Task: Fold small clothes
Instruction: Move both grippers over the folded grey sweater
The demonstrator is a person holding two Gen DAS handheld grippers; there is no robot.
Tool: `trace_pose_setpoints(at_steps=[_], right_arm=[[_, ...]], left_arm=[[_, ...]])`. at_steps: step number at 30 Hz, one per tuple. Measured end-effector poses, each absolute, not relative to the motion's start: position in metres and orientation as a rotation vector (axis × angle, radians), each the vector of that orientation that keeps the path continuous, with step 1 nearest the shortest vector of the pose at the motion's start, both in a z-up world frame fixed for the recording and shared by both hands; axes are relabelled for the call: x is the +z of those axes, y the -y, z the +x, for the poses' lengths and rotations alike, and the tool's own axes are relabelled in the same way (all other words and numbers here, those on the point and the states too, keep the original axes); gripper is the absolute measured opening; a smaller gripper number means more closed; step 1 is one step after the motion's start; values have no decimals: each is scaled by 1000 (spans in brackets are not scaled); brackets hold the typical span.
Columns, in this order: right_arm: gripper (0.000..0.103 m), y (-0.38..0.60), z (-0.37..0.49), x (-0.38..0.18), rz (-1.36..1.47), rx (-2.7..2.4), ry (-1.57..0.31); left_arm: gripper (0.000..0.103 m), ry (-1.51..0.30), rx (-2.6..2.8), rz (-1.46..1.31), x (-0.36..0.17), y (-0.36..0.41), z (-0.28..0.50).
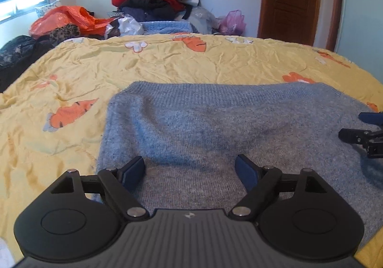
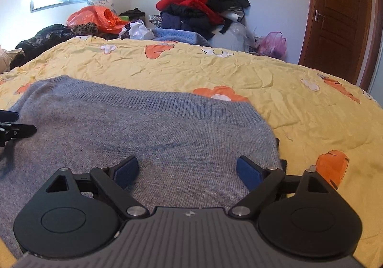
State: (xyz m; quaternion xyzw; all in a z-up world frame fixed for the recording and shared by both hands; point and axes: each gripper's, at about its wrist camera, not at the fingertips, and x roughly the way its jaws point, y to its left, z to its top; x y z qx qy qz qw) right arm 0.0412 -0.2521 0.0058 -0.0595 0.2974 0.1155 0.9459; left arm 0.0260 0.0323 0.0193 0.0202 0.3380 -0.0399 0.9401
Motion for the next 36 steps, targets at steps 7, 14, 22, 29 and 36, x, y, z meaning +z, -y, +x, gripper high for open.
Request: trace_pose_setpoints(at_steps=[7,14,22,29,36], right_arm=[[93,228,25,35,-37,314,-580],[102,214,44,2,-80,317,-674],[91,189,61,60,14,415,-656],[91,103,98,47,-121,595,-764],[103,85,128,11,-134,589,-798]], left_arm=[[83,-684,-180,72,23,4,-5],[94,-700,-177,59,8,-2,-2],[94,-695,-168,52,7,0,-4],[94,-692,-173,39,8,-3,-4],[94,-690,-182,26,7,-5,-5]])
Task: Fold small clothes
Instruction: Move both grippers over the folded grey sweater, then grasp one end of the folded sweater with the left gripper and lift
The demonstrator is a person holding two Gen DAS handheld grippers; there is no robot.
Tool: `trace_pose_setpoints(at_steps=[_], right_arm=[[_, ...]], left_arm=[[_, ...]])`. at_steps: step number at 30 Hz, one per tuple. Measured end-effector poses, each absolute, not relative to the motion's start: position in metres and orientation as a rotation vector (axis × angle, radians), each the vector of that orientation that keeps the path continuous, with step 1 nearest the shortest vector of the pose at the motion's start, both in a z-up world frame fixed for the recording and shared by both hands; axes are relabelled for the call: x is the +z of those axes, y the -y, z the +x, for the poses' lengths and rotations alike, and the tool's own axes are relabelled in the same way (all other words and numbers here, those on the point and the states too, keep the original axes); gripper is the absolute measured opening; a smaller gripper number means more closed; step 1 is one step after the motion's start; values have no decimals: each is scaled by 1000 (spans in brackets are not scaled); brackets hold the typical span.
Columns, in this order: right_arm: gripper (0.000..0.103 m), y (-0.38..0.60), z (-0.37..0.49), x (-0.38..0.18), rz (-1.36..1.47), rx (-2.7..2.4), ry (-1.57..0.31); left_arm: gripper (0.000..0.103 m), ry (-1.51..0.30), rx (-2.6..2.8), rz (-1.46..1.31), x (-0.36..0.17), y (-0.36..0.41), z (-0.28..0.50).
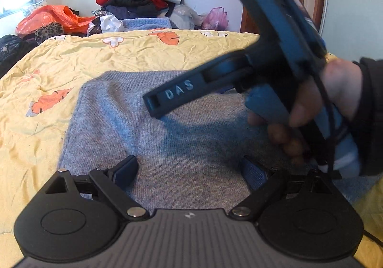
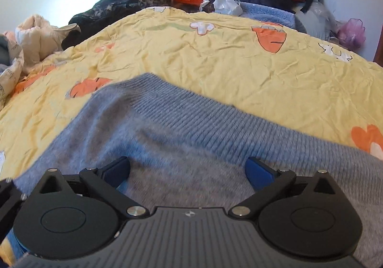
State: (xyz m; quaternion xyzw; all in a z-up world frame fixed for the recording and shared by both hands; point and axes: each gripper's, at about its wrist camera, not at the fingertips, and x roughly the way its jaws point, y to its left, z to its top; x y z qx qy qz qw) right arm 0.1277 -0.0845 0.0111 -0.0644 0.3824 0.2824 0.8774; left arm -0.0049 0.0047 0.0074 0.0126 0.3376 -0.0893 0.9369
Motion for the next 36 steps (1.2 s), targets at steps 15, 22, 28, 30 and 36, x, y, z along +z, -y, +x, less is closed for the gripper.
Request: trace_pose_setpoints(at_steps=[15,22,28,30,36], right_arm=[[93,72,144,18,-140,582,-828],[98,61,159,14,-164,565,-810],[97,121,112,49,20,603,-677],[97,139,98,49,54,612,-668],[102,155,82,9,40,591,-663]], left_arm=[[97,-688,-194,11,8,-9,-8],[97,-632,-131,3,15,-11,-25],[97,-549,-61,-231,33,-57,-98],[97,-588,-6,-321,29,-74,-110],[97,-677,41,-508,17,-94,-103]])
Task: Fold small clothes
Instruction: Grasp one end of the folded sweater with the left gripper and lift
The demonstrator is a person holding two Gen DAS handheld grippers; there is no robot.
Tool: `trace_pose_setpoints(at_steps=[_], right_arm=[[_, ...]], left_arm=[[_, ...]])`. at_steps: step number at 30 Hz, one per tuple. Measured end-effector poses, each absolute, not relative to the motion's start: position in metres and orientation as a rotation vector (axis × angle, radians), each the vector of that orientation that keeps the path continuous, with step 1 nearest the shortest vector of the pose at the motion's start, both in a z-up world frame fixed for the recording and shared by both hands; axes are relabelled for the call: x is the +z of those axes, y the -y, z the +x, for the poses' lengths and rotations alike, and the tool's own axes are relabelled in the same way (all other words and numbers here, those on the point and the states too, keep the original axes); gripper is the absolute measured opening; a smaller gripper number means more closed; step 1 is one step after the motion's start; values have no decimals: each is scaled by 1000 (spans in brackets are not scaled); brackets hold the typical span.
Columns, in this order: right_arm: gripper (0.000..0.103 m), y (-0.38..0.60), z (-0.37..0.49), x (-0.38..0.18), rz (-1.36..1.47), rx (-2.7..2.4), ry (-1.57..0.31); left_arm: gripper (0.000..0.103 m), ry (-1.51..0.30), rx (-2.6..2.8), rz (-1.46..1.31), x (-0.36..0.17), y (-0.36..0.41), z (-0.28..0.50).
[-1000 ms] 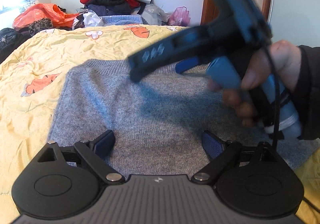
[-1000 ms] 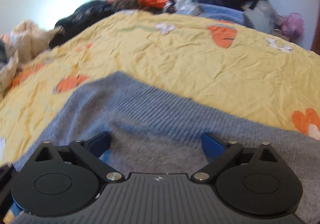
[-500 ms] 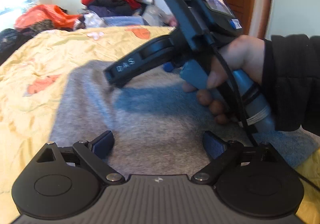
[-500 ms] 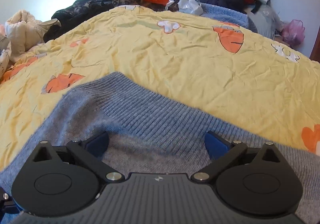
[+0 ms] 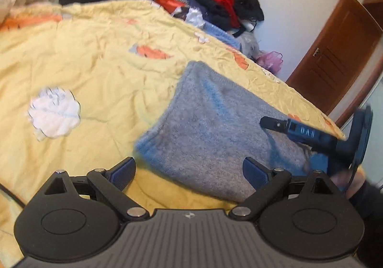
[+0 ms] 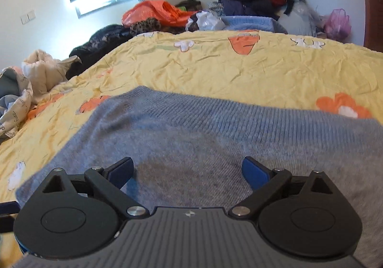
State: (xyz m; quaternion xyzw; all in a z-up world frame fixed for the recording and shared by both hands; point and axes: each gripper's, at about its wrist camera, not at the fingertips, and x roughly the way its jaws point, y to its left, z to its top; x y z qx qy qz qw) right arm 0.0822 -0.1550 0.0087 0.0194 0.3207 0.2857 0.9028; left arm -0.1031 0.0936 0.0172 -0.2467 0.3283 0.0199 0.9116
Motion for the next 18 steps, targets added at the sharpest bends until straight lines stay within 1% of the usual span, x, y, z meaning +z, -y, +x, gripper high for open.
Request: trace_pose_setpoints(at_steps=[7,9,10,11,13,15,16,17,18], right_arm=[[103,164,83,6,127,613,-648],[102,172,84,6,182,625,-645],[102,176,85,6,209,630,-643],[102,179,85,5,231,634,-642],[102,182,86,4,260,640,-641],[102,184,86,4,270,642,-640],[102,184,86,4,270,642,-640],[102,184,86,4,269,642,-640],[102,184,86,4,270,642,-640]], left_arm=[[96,-638,130,-682,14,-104,-77],[71,-652,178,-652,17,-100,-71],[54,-668,200,-620,17,-98,-68],[45,-675,210,-602,18,-96,-67],[38,-689,213,-604,17,-98,-66],[36,-692,210,-633,17,-101,-68],[27,-699,208,-648,16,-103,-69],[13,-707,207,-659,15,-104,-69],[10,-711,205,-666,14,-105,-69]])
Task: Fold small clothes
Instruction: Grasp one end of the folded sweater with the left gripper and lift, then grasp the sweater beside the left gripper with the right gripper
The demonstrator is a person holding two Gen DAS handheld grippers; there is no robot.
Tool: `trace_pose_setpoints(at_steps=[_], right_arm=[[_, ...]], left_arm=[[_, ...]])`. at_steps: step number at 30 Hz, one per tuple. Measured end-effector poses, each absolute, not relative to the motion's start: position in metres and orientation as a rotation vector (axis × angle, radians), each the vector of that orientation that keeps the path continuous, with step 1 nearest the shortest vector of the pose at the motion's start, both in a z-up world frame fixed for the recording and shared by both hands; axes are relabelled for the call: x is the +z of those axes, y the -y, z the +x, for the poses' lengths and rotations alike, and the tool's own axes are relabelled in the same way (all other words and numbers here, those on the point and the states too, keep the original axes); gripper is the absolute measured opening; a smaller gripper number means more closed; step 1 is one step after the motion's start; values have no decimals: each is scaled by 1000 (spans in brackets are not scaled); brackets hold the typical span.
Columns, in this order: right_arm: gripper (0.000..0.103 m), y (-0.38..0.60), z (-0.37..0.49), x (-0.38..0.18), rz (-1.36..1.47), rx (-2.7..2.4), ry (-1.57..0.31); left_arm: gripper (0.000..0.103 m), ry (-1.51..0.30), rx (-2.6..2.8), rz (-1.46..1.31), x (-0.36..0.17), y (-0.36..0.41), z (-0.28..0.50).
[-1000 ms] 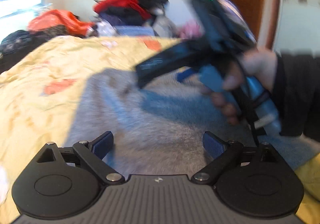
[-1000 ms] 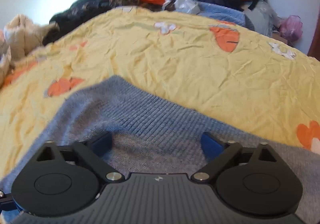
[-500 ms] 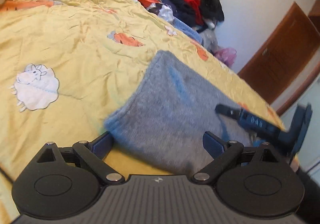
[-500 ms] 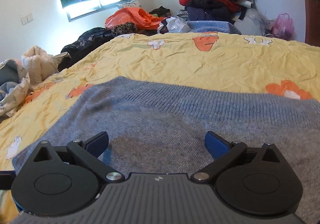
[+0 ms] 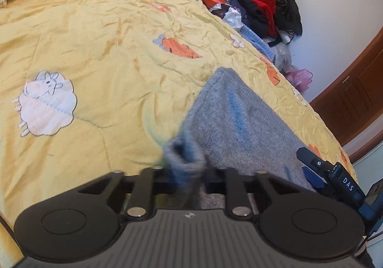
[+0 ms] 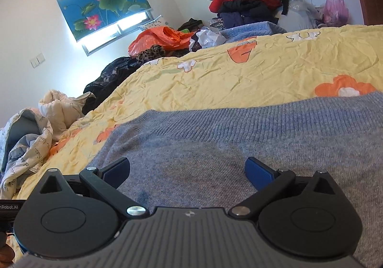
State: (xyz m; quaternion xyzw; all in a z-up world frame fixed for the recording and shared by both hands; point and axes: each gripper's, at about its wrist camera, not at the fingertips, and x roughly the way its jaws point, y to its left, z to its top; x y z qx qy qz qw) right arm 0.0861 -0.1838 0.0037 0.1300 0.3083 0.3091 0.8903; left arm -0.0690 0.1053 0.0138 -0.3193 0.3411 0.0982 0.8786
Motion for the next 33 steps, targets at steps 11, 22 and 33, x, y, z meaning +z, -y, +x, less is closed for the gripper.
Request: trace_pose_setpoints(at_steps=[11,22,33], right_arm=[[102,181,86,3,256,637,-642],[103,172,83,4,192,617,-644],[103,163,82,5,137,600,-652]], left_arm=[[29,-700,92,-749,6,-113,-66],[32,-696,25,-773,3,-122,-64],[5,-651,109,-713,0,-121,-76]])
